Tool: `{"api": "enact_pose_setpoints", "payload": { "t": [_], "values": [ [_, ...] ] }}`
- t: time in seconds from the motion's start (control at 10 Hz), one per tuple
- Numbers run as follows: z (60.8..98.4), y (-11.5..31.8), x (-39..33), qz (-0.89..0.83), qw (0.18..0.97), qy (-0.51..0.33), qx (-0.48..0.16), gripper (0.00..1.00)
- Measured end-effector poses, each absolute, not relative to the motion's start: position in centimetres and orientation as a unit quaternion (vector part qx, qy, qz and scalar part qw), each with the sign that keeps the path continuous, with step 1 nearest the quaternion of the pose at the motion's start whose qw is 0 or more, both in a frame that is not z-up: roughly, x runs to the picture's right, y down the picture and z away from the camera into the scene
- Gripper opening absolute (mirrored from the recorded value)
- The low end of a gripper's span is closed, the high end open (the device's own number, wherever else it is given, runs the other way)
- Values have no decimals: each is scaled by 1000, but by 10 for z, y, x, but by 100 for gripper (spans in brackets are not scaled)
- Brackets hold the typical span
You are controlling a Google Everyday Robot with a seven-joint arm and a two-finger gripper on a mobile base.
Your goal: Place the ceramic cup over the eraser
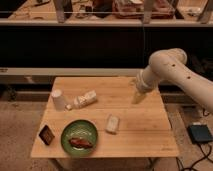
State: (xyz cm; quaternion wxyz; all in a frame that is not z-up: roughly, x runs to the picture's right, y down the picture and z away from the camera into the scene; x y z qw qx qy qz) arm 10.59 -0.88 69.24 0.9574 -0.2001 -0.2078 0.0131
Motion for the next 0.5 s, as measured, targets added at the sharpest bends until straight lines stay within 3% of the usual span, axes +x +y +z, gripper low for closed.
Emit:
{"api": "enact_pose_setpoints", "payload": {
  "t": [0.2, 0.5],
  "values": [
    [692, -31, 64, 14, 947, -259, -189, 65],
    [692, -32, 64, 15, 947, -260, -188, 65]
  ]
}}
